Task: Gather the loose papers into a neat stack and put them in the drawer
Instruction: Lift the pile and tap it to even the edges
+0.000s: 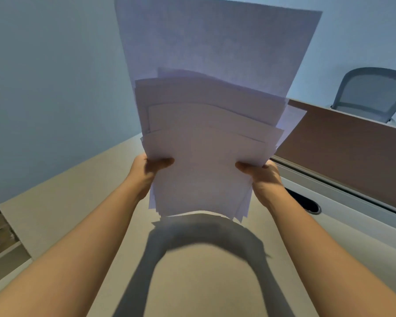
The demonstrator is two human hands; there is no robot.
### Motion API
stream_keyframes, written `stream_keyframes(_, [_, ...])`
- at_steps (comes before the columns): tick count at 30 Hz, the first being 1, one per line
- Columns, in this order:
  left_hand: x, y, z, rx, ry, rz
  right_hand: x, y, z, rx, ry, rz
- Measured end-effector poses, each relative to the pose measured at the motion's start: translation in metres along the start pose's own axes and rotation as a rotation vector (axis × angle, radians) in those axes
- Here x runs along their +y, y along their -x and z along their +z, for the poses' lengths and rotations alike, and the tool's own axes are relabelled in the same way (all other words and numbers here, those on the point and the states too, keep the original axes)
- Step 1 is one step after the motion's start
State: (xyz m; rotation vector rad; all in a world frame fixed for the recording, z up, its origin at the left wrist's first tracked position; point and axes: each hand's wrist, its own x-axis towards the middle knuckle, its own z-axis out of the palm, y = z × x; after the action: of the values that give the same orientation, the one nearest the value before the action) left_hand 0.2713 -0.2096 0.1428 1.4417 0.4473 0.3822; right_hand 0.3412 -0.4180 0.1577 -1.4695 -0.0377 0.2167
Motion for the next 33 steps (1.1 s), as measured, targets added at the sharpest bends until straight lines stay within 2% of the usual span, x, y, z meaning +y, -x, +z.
stream_keyframes(5, [0.016, 0.008, -0.006, -0.091, -0.032, 0.066, -0.011, 0.004, -0.008, -0.118, 0.044, -0.076])
stream_keyframes(11, [0.016, 0.004, 0.007, -0.140, -0.041, 0.096, -0.009, 0.009, 0.002, -0.174, 0.052, -0.149])
stream_keyframes(15, [0.012, -0.004, 0.006, -0.082, -0.071, 0.089, -0.013, 0.006, -0.001, -0.091, 0.074, -0.157])
stream_keyframes(20, [0.010, -0.009, 0.011, -0.095, 0.002, 0.066, -0.014, 0.001, 0.012, -0.068, 0.048, -0.167])
stream_keyframes(23, [0.014, -0.013, 0.012, -0.003, -0.034, 0.108, -0.021, -0.004, 0.012, 0.015, 0.056, -0.216])
stream_keyframes(26, [0.016, -0.018, 0.007, 0.050, -0.038, 0.129, -0.027, -0.007, 0.010, -0.012, 0.108, -0.288])
stream_keyframes(29, [0.012, -0.017, 0.002, 0.014, -0.054, 0.108, -0.024, -0.006, 0.008, -0.052, 0.147, -0.276])
stream_keyframes(33, [-0.001, -0.010, -0.001, -0.114, -0.055, -0.038, -0.019, -0.002, 0.001, -0.009, 0.229, -0.335])
